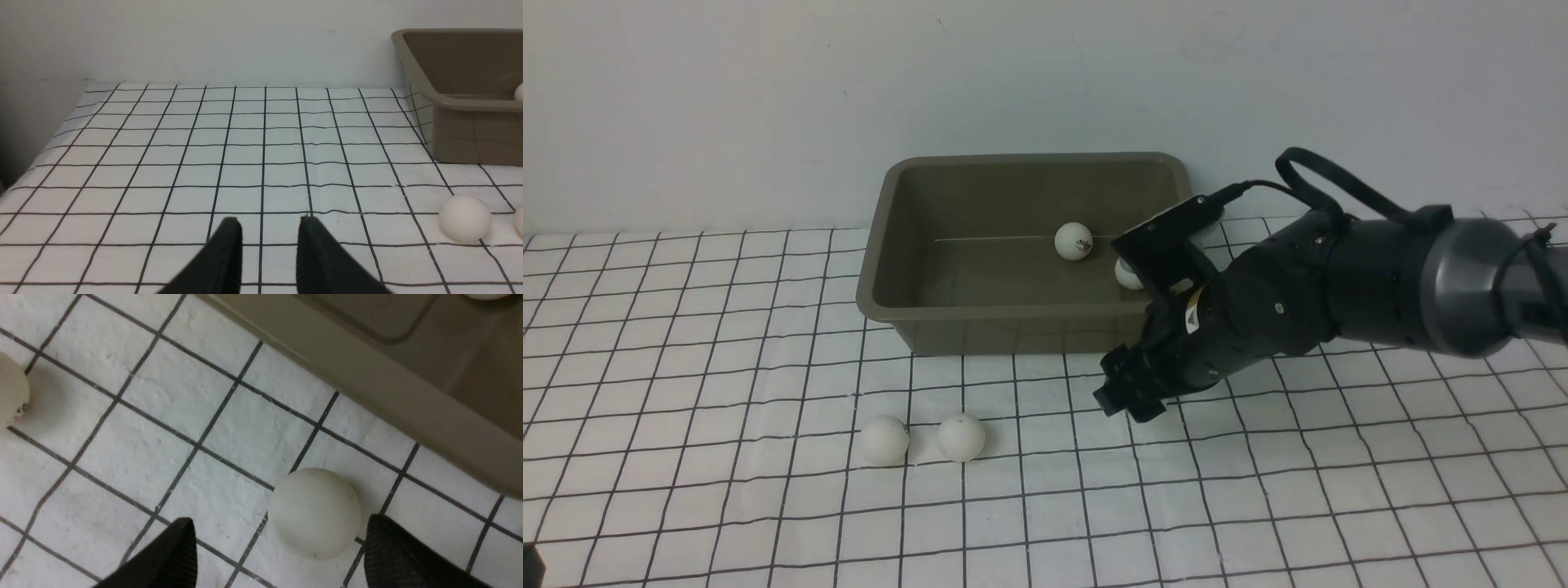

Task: Put the table tennis balls into the box on the white checkered tablecloth.
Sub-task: 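Reach for and grasp a ping pong ball on the table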

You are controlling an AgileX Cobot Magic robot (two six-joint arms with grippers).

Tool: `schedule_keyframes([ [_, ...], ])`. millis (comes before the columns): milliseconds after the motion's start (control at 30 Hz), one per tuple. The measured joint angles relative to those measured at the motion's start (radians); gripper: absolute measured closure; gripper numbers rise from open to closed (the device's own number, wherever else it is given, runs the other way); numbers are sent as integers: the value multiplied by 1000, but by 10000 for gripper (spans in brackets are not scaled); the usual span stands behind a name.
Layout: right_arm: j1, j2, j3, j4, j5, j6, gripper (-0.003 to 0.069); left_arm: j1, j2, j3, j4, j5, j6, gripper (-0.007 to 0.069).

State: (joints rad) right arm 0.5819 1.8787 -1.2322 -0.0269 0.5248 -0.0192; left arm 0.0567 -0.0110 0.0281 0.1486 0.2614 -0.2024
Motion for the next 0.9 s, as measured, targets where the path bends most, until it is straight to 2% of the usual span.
schedule_keyframes([
  [900,0,66,-3,-22,-38,4,160,0,0,0,0,0,0,450],
])
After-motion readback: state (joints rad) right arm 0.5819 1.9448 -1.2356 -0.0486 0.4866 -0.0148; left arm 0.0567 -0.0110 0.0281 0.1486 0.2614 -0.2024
